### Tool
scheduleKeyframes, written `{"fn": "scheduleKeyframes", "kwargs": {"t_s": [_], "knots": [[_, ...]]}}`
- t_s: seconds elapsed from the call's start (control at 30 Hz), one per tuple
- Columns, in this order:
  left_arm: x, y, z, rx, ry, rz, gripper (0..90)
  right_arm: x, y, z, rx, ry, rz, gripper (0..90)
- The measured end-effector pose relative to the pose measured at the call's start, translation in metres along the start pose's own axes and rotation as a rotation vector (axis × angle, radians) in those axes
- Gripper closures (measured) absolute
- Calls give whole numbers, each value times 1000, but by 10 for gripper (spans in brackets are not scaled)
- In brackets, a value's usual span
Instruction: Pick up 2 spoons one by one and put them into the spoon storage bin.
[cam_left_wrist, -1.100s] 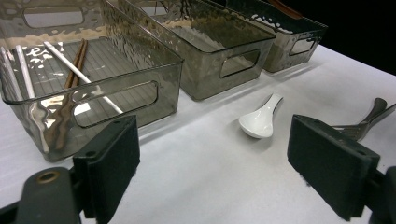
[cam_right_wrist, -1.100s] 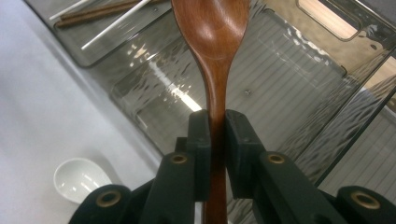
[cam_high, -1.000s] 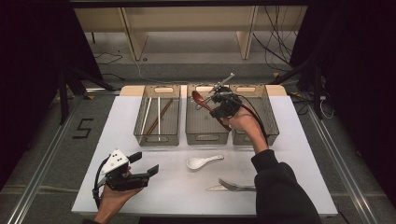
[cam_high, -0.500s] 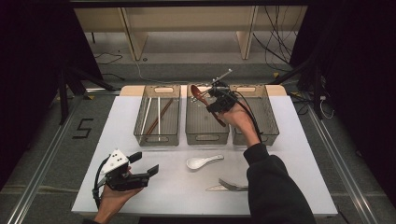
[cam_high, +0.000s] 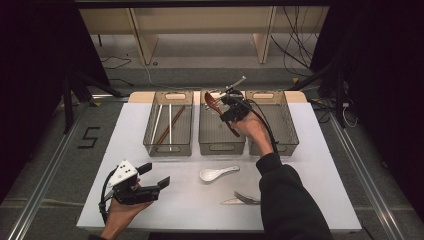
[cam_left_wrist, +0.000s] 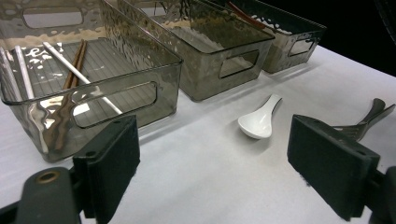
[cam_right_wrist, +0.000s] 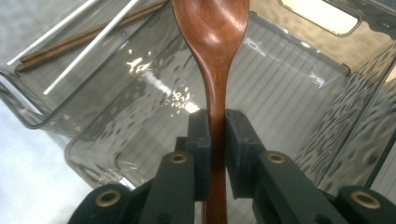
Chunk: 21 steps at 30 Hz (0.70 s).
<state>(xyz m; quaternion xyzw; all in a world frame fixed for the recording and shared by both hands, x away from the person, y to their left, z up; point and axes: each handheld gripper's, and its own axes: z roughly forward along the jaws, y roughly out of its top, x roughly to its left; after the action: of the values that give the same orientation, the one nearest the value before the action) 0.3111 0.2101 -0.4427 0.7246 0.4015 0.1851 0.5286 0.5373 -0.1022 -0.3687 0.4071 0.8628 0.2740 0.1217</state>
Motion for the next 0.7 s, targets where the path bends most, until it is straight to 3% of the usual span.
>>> {"fn": "scheduleKeyframes", "kwargs": {"t_s": [0.7], "knots": [[0,0,0,2,1,1,166,-2,-7,18,42,0,20,815]]}}
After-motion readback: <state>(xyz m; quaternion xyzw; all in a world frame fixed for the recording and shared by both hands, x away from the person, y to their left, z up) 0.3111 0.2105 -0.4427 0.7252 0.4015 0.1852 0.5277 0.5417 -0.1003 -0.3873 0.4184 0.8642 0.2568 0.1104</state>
